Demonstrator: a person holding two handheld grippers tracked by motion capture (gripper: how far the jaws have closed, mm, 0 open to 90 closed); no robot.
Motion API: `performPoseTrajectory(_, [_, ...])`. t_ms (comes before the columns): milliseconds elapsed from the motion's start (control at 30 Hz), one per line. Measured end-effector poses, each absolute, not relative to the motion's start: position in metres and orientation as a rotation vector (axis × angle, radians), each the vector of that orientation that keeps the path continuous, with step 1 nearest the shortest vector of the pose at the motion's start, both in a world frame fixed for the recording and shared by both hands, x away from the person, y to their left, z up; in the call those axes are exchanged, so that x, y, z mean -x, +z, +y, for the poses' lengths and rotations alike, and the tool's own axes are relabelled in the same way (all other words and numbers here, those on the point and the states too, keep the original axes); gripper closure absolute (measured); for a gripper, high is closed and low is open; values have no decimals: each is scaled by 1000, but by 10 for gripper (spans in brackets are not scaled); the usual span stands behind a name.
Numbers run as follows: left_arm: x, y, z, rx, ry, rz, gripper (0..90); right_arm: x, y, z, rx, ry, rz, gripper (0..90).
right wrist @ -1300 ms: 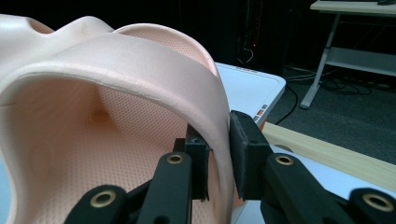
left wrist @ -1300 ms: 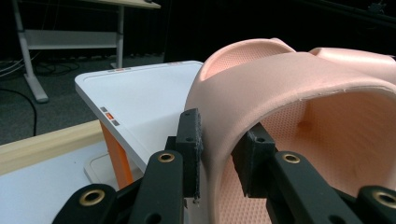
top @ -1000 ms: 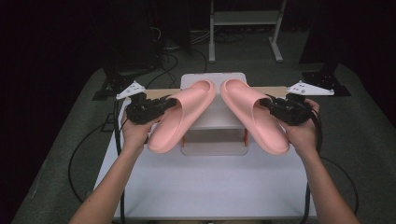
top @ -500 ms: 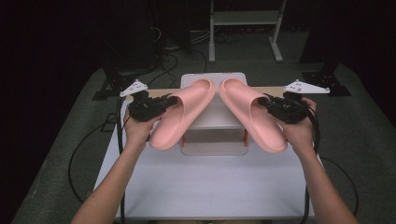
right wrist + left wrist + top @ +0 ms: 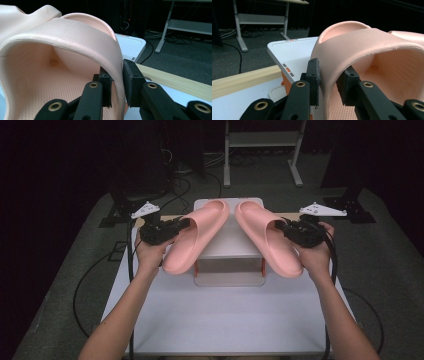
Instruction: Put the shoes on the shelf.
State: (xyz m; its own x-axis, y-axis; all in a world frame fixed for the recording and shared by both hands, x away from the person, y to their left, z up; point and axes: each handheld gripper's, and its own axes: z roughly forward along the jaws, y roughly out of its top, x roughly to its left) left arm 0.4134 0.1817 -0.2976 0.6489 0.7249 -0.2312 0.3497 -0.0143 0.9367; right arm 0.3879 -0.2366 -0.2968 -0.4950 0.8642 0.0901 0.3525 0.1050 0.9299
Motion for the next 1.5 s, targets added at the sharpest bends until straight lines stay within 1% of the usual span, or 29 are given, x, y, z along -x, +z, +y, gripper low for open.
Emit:
performPoseTrajectory(233, [-422, -299, 178, -1620, 378, 919, 728, -397, -298, -236, -1215, 1376, 1895, 772])
performPoseTrajectory(700, [-447, -302, 171, -1625, 391, 1010, 726, -418, -301, -226, -1279, 1357, 1886, 768])
performPoseTrajectory(1233, [-460, -300, 155, -1641, 403, 1072, 710, -434, -300, -218, -1364, 1326, 1869, 761])
performPoseTrajectory(1500, [-463, -300, 149, -1630, 398, 1087, 679, -437, -298, -215, -1389, 1308, 1868, 732])
